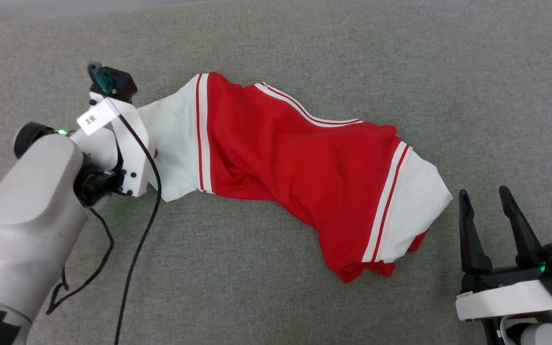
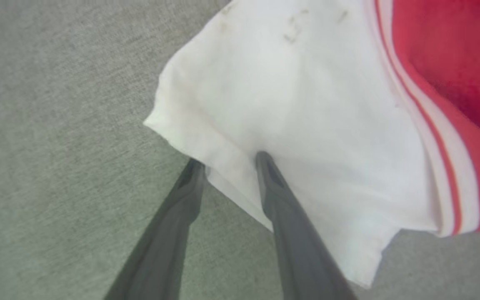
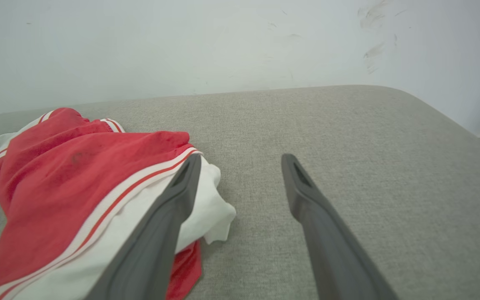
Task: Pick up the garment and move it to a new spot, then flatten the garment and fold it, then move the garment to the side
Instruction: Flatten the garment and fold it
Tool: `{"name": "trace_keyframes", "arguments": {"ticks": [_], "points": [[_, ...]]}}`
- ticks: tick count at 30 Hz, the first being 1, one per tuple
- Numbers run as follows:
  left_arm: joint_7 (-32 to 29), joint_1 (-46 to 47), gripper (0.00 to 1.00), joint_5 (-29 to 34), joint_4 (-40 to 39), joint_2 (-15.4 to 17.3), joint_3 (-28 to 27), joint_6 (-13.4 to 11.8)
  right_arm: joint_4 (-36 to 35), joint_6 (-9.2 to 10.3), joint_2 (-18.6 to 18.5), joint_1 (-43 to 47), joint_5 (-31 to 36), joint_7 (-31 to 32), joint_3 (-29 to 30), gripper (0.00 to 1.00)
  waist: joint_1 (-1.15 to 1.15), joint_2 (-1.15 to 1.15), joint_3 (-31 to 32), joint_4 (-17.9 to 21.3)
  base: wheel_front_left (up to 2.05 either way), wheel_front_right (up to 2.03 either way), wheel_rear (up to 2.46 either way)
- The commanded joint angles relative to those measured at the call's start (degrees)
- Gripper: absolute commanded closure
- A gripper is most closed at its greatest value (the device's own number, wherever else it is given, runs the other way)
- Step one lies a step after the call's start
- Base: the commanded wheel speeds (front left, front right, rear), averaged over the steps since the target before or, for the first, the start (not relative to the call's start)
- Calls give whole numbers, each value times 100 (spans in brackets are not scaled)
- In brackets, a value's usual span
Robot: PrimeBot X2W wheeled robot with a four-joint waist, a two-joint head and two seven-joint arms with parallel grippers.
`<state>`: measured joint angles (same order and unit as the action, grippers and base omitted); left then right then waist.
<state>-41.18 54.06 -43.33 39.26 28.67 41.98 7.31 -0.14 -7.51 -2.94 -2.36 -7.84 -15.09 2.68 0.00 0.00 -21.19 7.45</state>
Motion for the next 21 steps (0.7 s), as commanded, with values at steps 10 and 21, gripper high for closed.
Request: {"name": "trace_keyframes", "arguments": {"ticks": [10, 21], "points": [[1450, -512, 100, -181, -544, 269, 29, 11, 80, 4, 12, 148, 52, -11, 72, 0, 0, 0, 496, -181, 0, 0, 0], [1838, -1991, 100, -664, -1636, 996, -368, -575, 142, 4, 11, 381, 70, -11, 92, 0, 0, 0, 909, -478, 0, 0, 0]]}}
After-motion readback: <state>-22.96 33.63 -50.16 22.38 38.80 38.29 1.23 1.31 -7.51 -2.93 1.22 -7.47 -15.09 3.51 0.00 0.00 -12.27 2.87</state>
